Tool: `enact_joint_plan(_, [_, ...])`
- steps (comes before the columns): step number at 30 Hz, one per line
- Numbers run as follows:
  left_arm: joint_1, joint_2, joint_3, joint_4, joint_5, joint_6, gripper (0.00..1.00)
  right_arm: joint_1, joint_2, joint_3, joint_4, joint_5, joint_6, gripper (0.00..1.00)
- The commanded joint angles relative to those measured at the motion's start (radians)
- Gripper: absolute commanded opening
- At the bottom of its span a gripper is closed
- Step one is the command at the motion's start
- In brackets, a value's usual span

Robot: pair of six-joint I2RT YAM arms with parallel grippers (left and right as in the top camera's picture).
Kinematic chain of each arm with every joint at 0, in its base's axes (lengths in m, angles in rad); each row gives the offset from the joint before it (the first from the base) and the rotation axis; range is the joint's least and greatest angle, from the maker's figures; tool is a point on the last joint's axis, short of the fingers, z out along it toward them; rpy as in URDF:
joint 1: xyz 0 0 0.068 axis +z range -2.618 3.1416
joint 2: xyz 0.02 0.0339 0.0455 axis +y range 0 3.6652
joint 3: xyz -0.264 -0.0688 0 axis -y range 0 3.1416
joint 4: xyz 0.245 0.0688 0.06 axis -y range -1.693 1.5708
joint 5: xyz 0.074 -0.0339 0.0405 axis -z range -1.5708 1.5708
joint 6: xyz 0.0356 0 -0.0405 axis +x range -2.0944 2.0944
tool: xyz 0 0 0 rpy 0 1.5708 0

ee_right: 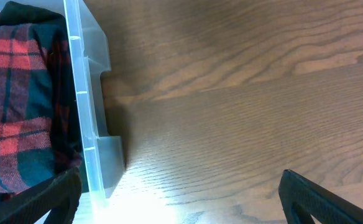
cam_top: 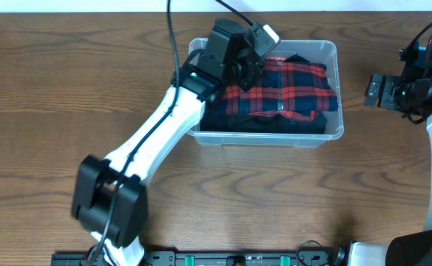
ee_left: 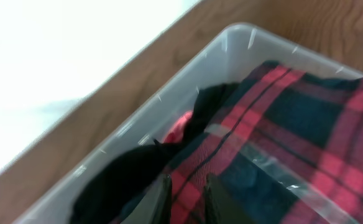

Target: Pack container

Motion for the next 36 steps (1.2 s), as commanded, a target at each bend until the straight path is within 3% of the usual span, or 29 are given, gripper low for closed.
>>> enact_joint_plan(1, [-0.001, 0.085, 0.014, 0.004, -0.01, -0.053, 0.19, -0.006, 0.001, 0.003, -0.001, 0.003, 0.011, 0.99])
enact_joint_plan(8, [-0.001, 0.209, 0.014, -0.094, -0.018, -0.057, 0.19, -0.006, 0.001, 0.003, -0.001, 0.003, 0.011, 0.99])
enact_joint_plan(12, [-0.001, 0.226, 0.013, -0.156, -0.105, -0.057, 0.19, -0.006, 0.001, 0.003, -0.001, 0.003, 0.011, 0.99])
enact_joint_plan(18, [-0.002, 0.117, 0.014, -0.098, -0.15, -0.059, 0.19, -0.006, 0.001, 0.003, -0.001, 0.003, 0.011, 0.99])
enact_joint_plan(25, [-0.021, -0.032, 0.014, -0.025, -0.15, -0.17, 0.19, -0.006, 0.001, 0.003, -0.001, 0.003, 0.011, 0.99])
enact_joint_plan(36, [-0.111, 0.006, 0.013, -0.02, -0.146, -0.176, 0.19, -0.006, 0.001, 0.003, -0.001, 0.003, 0.011, 0.99])
